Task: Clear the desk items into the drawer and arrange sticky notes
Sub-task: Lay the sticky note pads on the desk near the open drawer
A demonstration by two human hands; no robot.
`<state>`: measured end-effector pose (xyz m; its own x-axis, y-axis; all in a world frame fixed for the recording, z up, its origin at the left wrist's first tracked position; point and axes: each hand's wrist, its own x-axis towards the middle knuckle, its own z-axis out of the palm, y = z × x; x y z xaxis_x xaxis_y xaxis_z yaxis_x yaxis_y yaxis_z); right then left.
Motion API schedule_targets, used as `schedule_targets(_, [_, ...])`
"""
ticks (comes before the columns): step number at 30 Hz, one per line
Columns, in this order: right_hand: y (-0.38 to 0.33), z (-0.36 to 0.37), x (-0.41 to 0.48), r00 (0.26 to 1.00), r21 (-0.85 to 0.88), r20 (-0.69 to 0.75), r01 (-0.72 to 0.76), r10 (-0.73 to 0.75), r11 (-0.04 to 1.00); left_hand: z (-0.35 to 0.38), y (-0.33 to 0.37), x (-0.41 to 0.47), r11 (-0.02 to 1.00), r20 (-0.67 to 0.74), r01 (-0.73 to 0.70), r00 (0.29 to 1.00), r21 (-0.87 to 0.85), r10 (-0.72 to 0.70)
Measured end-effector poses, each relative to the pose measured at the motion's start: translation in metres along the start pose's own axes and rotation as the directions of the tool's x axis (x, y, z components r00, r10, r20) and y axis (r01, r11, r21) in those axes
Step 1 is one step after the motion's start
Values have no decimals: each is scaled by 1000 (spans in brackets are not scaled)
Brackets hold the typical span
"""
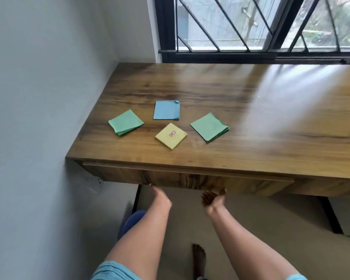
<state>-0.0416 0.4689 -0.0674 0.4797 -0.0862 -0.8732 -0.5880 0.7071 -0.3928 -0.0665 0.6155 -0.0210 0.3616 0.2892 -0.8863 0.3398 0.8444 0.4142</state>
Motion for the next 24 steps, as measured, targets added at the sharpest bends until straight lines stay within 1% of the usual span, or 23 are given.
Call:
schedule_targets(1, [-2,4,4,1000,56,-1,-24,24,998,6,0,3,998,-13,23,1000,-56,-23])
schedule_targets(3, [-3,11,7,999,174,20,-35,32,984,14,-1,13,993,18,9,1000,-120,-7])
schedule_targets(4, [-2,14,8,999,261,41,-39,29,965,17,-1,18,994,26,-16,999,-111,19])
schedule_targets(6, [-1,18,11,997,459,80,-41,5,888,23,-5,18,990,67,-45,996,-137,55])
schedule_targets(7, [0,19,13,996,518,83,-30,-15,855,24,-7,19,980,64,-44,996,-195,58])
schedule_targets(8, [1,19,16,997,533,76,-18,-27,846,24,-9,19,970,70,-37,996,-238,55])
schedule_targets(11, [2,18,29,999,470,40,-12,-8,882,20,-13,23,940,47,-17,998,-341,35])
schedule_targets(14, [1,16,35,998,485,55,-21,-6,874,16,-12,25,944,72,-5,997,-330,30])
schedule_targets(16, [1,16,29,998,456,65,-23,-7,890,14,-12,21,947,81,-8,996,-320,36])
schedule_targets(19, [3,10,24,998,417,55,-1,-24,909,9,-14,12,961,59,-38,997,-273,56])
schedule_targets(21, [6,3,20,999,383,37,2,-18,924,1,-15,7,969,64,-25,997,-247,42])
schedule_targets(22, [10,-3,15,999,391,33,-10,-4,920,-4,-17,3,976,21,-74,997,-203,80])
schedule_targets(23, [14,-7,12,999,383,39,-11,-4,924,-7,-22,-2,984,21,-89,995,-155,93])
schedule_targets(24, [17,-11,7,999,377,44,-5,-12,926,-15,-31,1,979,-67,-178,980,102,185])
